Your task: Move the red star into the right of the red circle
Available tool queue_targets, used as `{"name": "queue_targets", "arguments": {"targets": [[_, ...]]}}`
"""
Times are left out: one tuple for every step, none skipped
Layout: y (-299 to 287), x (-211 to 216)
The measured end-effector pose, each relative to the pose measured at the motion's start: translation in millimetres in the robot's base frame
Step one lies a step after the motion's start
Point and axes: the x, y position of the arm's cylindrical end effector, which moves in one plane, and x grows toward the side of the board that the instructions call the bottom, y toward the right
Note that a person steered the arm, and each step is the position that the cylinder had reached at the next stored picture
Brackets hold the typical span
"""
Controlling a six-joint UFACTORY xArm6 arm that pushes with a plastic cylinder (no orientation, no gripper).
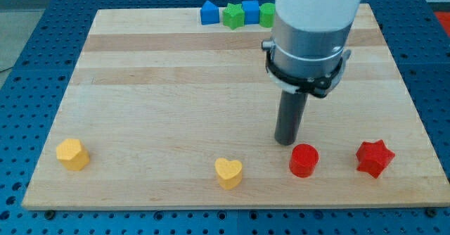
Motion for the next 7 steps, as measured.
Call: {"name": "queue_targets", "arguments": {"targets": [[90.6,-10.1],[196.9,-4.4],[245.4,31.9],[233.3,74.4],[172.8,83.2],[163.3,72.9],[165.1,54.9]]}}
